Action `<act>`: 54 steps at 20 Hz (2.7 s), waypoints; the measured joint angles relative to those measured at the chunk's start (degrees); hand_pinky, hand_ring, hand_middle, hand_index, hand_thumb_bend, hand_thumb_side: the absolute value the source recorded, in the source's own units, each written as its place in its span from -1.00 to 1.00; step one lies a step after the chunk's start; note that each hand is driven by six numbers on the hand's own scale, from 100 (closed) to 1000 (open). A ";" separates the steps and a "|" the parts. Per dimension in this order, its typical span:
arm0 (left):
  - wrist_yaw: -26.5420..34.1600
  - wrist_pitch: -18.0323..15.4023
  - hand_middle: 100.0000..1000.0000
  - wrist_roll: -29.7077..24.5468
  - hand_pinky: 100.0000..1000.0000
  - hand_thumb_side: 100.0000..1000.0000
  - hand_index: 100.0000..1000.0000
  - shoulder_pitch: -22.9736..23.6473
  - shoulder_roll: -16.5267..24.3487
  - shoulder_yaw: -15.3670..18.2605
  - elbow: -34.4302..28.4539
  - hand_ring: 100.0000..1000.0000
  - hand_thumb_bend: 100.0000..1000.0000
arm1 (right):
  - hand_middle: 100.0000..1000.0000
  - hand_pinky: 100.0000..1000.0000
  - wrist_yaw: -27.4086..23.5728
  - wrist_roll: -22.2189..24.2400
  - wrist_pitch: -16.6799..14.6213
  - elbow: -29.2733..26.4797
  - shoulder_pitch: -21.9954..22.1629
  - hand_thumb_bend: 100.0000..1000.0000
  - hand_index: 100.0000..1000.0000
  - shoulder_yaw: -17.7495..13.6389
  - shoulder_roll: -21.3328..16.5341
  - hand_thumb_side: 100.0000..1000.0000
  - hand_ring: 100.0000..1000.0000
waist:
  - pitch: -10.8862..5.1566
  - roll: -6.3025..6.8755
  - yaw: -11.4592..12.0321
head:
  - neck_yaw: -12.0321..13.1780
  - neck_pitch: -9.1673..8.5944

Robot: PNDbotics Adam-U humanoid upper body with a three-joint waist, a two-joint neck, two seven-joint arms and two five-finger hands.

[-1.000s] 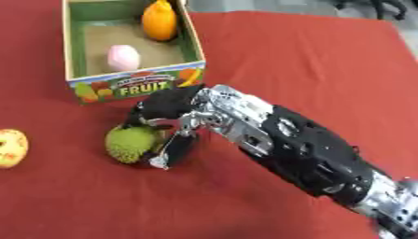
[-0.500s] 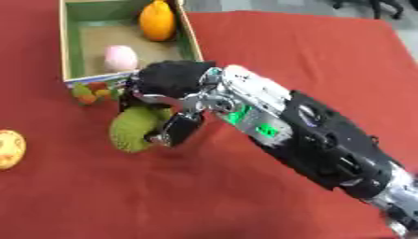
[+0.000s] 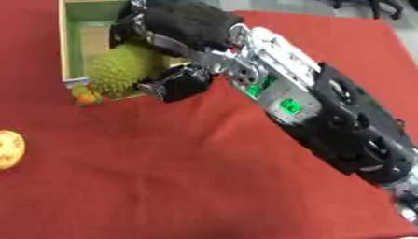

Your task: Pick up objects on the table and place them in the box.

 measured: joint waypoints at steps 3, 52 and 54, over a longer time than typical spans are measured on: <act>0.00 0.00 0.58 0.00 0.50 0.63 0.70 0.00 0.01 0.00 0.00 0.75 -1.00 | -0.42 0.42 -2.11 -0.47 2.60 0.55 -3.41 -1.00 0.04 -1.85 0.04 -1.00 0.04 | 0.00 0.00 0.00 | -0.02 0.00; -0.04 -0.12 0.58 -0.16 0.51 0.59 0.70 -0.52 0.91 -0.15 0.00 0.75 -1.00 | 0.30 0.70 1.63 -7.18 3.04 24.50 -11.92 -1.00 0.70 -9.60 7.86 -0.04 0.57 | -0.04 -0.02 0.17 | 0.24 0.05; -0.44 0.01 0.58 0.20 0.51 0.57 0.70 -0.53 1.74 0.09 0.00 0.75 -1.00 | 0.28 0.69 -6.78 -11.23 5.96 17.81 -7.56 -1.00 0.68 -11.14 4.55 0.04 0.55 | -0.04 -0.02 -0.01 | 0.73 0.05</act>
